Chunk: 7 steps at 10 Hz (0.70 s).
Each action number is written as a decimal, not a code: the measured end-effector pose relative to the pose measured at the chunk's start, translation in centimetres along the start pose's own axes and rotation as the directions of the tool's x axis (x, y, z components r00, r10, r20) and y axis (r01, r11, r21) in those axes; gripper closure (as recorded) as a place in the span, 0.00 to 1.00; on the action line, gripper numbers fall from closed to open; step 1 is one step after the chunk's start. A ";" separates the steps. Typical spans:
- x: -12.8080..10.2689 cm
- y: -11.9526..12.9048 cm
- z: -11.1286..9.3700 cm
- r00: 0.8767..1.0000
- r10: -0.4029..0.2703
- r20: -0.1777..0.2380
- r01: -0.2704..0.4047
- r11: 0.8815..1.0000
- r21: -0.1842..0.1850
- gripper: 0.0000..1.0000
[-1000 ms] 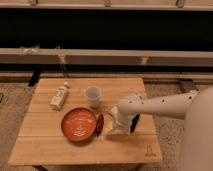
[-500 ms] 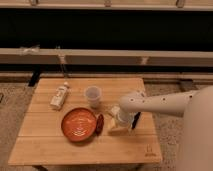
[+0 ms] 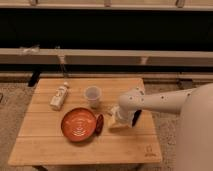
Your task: Push the eraser across the table
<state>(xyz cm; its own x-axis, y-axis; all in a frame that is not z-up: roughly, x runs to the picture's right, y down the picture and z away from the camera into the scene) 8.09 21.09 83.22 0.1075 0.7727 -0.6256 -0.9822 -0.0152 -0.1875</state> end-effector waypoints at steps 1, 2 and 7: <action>-0.3 0.2 -0.2 1.000 -0.004 0.010 0.004 1.000 0.005 0.20; -0.7 0.2 -0.7 1.000 -0.011 0.025 0.010 0.999 0.031 0.20; -2.2 3.0 -3.8 0.992 -0.109 0.065 0.100 0.987 0.129 0.20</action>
<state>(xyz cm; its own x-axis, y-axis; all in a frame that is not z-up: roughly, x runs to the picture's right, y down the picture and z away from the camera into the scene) 5.49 16.98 81.17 0.2036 0.8094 -0.5509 -0.9782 0.1439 -0.1500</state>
